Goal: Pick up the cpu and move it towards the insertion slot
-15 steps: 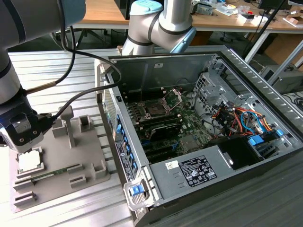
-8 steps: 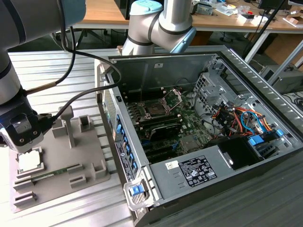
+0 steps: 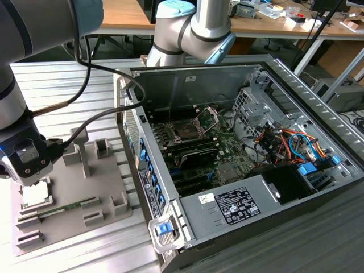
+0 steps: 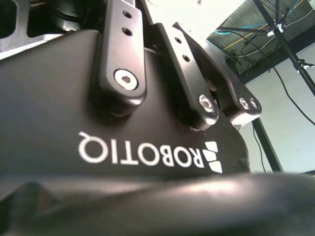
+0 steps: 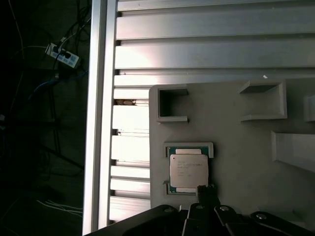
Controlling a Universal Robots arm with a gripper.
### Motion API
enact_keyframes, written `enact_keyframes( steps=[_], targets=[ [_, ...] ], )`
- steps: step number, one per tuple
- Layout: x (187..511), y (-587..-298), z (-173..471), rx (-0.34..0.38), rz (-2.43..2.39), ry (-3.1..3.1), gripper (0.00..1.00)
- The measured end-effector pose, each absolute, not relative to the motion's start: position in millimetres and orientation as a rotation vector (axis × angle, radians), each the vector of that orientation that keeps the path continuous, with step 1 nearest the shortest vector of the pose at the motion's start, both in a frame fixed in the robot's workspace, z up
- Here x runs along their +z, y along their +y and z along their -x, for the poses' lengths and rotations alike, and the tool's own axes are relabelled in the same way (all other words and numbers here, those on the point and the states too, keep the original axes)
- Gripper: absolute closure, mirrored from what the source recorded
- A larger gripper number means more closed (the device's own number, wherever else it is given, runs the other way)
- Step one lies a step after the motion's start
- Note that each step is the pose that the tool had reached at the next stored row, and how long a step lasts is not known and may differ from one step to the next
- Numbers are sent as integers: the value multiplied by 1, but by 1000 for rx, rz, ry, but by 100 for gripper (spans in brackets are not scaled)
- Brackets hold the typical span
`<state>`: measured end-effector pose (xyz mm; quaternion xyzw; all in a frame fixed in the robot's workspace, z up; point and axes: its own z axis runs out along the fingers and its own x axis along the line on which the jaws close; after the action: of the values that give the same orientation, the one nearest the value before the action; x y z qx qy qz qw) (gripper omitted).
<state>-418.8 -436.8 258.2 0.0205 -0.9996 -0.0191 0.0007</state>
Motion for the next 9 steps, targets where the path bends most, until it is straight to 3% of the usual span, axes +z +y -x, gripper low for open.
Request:
enact_keyframes(
  steps=[9],
  targets=[
    [256, -437, 419, -60, -64, -3139, 89]
  ],
)
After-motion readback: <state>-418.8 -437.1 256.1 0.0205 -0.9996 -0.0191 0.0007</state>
